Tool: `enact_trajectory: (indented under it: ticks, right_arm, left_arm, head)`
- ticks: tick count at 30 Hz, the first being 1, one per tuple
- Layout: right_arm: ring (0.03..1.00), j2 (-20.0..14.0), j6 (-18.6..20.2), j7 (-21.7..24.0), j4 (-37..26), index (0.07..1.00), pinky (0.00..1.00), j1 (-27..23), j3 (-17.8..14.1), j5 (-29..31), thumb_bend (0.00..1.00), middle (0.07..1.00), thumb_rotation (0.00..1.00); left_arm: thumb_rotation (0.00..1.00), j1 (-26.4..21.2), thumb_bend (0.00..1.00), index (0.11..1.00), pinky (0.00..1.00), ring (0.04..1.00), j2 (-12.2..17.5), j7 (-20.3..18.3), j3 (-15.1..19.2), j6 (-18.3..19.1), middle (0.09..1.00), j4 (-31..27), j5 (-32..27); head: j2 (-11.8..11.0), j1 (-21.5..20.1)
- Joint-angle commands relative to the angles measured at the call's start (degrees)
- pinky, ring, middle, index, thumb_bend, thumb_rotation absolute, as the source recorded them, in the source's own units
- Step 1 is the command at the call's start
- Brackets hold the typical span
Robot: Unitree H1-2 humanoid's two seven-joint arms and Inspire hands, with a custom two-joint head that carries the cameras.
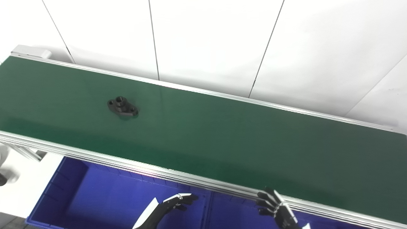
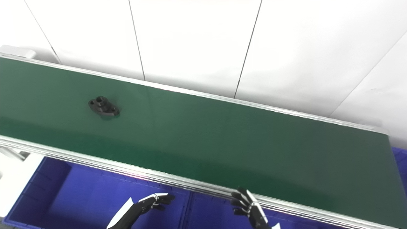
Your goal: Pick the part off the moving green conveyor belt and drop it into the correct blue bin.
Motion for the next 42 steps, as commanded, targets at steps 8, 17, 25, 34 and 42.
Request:
enact_trajectory:
  ticks: [8, 17, 25, 34, 42]
  right_arm:
    - [0.585, 0.27, -3.07, 1.76, -6.11, 0.832, 0.47, -4.71, -2.44, 2.75, 0.71, 0.717, 0.28]
    - [0.557, 1.48, -2.72, 4.82, -6.63, 0.780, 0.44, -8.72, -6.99, 2.81, 0.76, 0.688, 0.26]
    - [0.576, 4.51, -1.03, 6.26, -7.25, 0.764, 0.48, -10.88, -8.79, -0.90, 0.79, 0.683, 0.26]
    - [0.594, 7.13, 2.45, 7.69, -8.53, 0.740, 0.48, -12.27, -9.85, -4.67, 0.83, 0.698, 0.31]
    - [0.601, 7.38, 5.19, 9.11, -9.24, 0.746, 0.50, -15.37, -11.49, -7.00, 0.81, 0.696, 0.28]
  left_arm:
    - [0.34, -1.55, 0.83, 0.777, 0.71, 0.785, 0.24, 1.42, -0.24, -1.82, 0.825, 0.39, 0.21]
    - [0.35, -1.79, 0.83, 0.777, 0.70, 0.784, -0.27, 1.17, -0.44, -1.82, 0.824, 0.95, -0.56]
    - [0.34, -0.98, 0.82, 0.778, 0.71, 0.789, 1.05, -0.29, 0.37, -1.82, 0.828, -0.37, -1.55]
    - [0.36, -0.59, 0.82, 0.796, 0.69, 0.790, 1.83, -1.91, 1.35, -1.82, 0.843, -0.63, -2.24]
    - [0.33, -0.23, 0.81, 0.799, 0.68, 0.789, 1.58, -2.73, 2.30, -1.82, 0.846, -0.82, -2.47]
  head:
    - [-0.62, -1.28]
    - [-1.13, -1.07]
    - [-0.43, -10.33]
    - [0.42, -12.99]
    - [0.79, -13.13]
